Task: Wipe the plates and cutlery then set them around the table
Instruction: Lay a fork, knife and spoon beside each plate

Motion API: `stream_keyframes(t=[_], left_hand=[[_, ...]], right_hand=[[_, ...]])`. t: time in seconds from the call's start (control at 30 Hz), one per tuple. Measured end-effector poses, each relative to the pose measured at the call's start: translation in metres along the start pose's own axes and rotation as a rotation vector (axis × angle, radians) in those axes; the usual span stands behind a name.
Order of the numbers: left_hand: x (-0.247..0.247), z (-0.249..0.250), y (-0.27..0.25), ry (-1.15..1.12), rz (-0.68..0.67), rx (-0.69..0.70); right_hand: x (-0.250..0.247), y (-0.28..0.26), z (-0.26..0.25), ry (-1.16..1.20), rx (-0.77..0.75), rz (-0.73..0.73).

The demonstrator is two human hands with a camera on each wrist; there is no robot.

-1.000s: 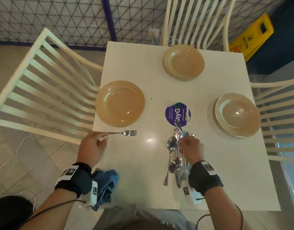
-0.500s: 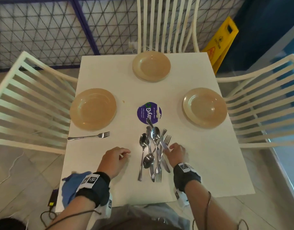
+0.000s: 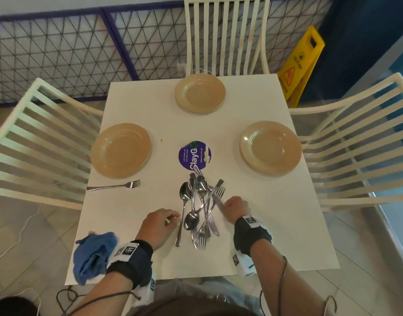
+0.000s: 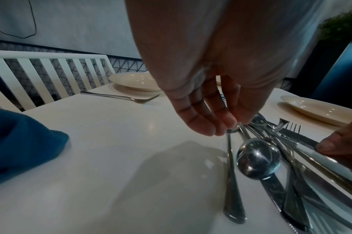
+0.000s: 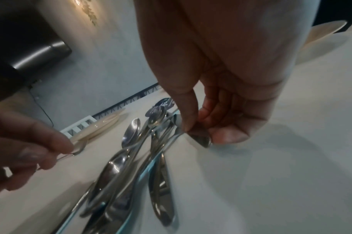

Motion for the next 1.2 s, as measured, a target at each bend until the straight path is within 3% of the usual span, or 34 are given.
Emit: stream_keyframes(t=[0.27,0.6,0.8,1.0,1.1,1.2], left_hand=[[0.015,0.019,0.002,-0.03,-0.021,0.01],[0.017,0.036,0.004,-0.084,-0.031,0.006],[0.011,0.069,0.003,-0.149,-0.028,0.091],[-0.019,0.099,0.01,-0.476,-0.042,0.09],[-0.043,0.099,0.008,-0.878,-0.033,0.004],[-0.072,0.07,0.008,-1.17,0.092,-0.094]], right_hand=[[-0.033,-0.024,-0.011,0.077,-0.132,0.029],[-0.098,-0.072,0.014,0.211,-0.119,0.038],[-0.1,-0.102,0.028,0.485,-0.166,-0.022],[-0.072,-0.116,-0.012,0.604,-0.267,-0.094],[-0.057,-0.119,-0.035,0.607,-0.321,-0.158],[-0.047,-0.116,-0.057,0.564,-0.361,-0.197]])
Point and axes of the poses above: each hand's wrist, its own y-axis towards the middle knuckle, its own x-axis out of the palm, z = x × y, the point moved 8 cm from there along y, towards the middle knuckle
